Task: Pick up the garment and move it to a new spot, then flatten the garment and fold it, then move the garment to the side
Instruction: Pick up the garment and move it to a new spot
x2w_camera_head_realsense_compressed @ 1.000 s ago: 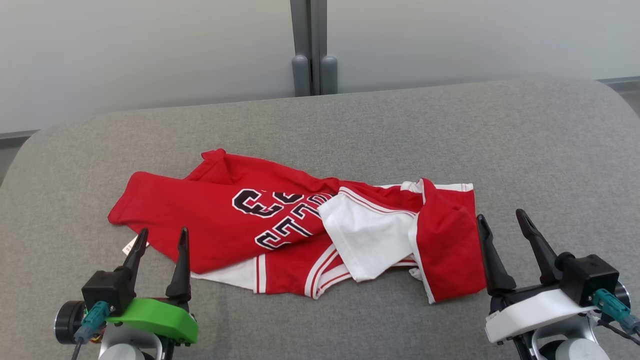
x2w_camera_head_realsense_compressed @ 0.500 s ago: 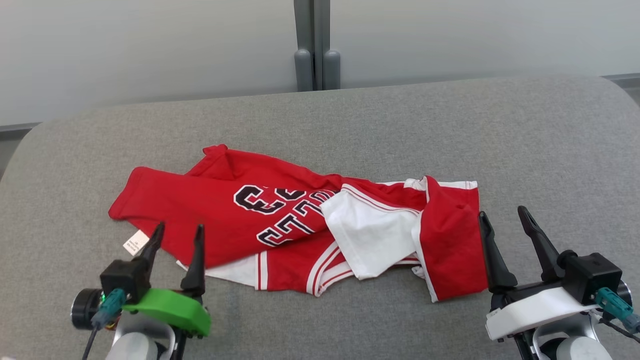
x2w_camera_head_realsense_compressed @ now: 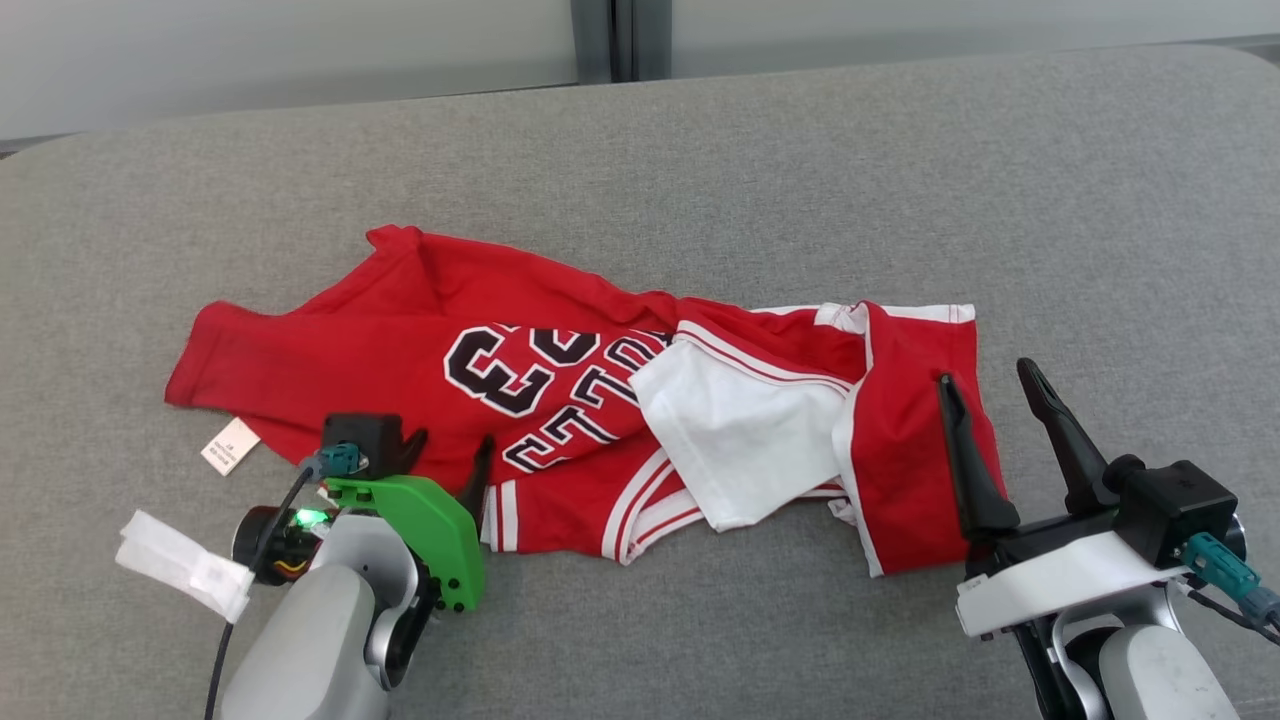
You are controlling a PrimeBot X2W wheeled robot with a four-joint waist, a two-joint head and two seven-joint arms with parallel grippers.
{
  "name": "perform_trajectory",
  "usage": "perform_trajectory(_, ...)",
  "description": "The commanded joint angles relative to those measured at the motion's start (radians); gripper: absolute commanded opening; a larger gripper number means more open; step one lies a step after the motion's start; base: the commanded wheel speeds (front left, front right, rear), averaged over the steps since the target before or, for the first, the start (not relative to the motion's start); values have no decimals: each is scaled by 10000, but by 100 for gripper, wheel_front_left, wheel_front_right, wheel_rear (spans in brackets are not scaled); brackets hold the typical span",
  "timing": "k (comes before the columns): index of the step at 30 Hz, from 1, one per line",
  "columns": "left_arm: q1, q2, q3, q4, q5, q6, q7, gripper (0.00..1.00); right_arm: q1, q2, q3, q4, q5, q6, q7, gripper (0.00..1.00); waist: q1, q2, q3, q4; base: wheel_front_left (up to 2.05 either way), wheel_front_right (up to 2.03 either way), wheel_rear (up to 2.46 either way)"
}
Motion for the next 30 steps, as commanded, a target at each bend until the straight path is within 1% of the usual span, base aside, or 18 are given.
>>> perform_trajectory(1, -247, -3, 34, 286, -86, 79, 258, 100, -135, -36, -27, 61, 62, -7, -87, 100, 0, -1, 272, -244, 0, 0, 0)
perform_trajectory(4, -332, -93, 81, 900, -341, 141, 827, 100, -216, -44, -66, 158, 78, -7, -150, 100, 0, -1, 319, -303, 0, 0, 0)
perform_trajectory(5, -345, -125, 97, 1068, -433, 111, 968, 4, -233, -38, -79, 185, 74, -7, -178, 100, 0, -1, 321, -309, 0, 0, 0)
perform_trajectory(6, -360, -139, 90, 1136, -471, 59, 1017, 0, -240, -33, -94, 199, 69, -7, -198, 100, 0, -1, 321, -305, 0, 0, 0)
perform_trajectory(8, -452, -128, 119, 1126, -475, 46, 766, 0, -250, -17, -133, 231, 52, -7, -219, 100, 0, -1, 316, -276, 0, 0, 0)
perform_trajectory(13, -710, 31, 248, 457, -275, 42, -527, 0, -232, 12, -193, 268, -12, -7, -261, 100, 0, -1, 202, -62, 0, 0, 0)
perform_trajectory(17, -820, 136, 308, -887, -98, 121, -1503, 0, -119, 27, -332, 226, -63, -7, -244, 100, 0, -1, 73, 272, 0, 0, 0)
perform_trajectory(20, -768, 244, 370, -2123, -30, 189, -1831, 0, -72, 41, -360, 171, -56, -7, -238, 100, 0, -1, 26, 525, 0, 0, 0)
perform_trajectory(22, -752, 358, 427, -3086, 81, 331, -1923, 0, -73, 42, -356, 141, -49, -7, -237, 100, 0, -1, 7, 717, 0, 0, 0)
perform_trajectory(25, -713, 671, 690, -4474, 293, 760, -1818, 0, -27, 71, -430, 82, -55, -7, -259, 100, 0, -1, -35, 1093, 0, 0, 0)
perform_trajectory(27, -787, 906, 945, -5217, 382, 1062, -1666, 0, -19, 76, -490, 21, -68, -7, -267, 100, 0, -1, -18, 1398, 0, 0, 0)
perform_trajectory(30, -1094, 1309, 1412, -5927, 274, 1244, -1402, 0, -54, 38, -544, -120, -102, -7, -206, 100, 0, -1, 88, 1906, 0, 0, 0)
